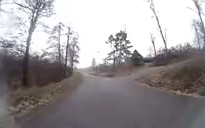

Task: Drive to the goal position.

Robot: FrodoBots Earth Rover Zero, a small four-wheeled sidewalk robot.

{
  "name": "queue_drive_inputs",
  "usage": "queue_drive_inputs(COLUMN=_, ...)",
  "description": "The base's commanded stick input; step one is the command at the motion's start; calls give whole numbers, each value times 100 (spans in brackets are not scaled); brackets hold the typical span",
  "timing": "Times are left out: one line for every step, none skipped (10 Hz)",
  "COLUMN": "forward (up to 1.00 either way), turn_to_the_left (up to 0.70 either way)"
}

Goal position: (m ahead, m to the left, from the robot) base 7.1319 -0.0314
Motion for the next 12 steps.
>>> queue_drive_inputs(forward=69, turn_to_the_left=0)
queue_drive_inputs(forward=69, turn_to_the_left=0)
queue_drive_inputs(forward=69, turn_to_the_left=0)
queue_drive_inputs(forward=70, turn_to_the_left=0)
queue_drive_inputs(forward=70, turn_to_the_left=0)
queue_drive_inputs(forward=70, turn_to_the_left=0)
queue_drive_inputs(forward=70, turn_to_the_left=0)
queue_drive_inputs(forward=70, turn_to_the_left=0)
queue_drive_inputs(forward=70, turn_to_the_left=0)
queue_drive_inputs(forward=70, turn_to_the_left=0)
queue_drive_inputs(forward=70, turn_to_the_left=0)
queue_drive_inputs(forward=70, turn_to_the_left=0)
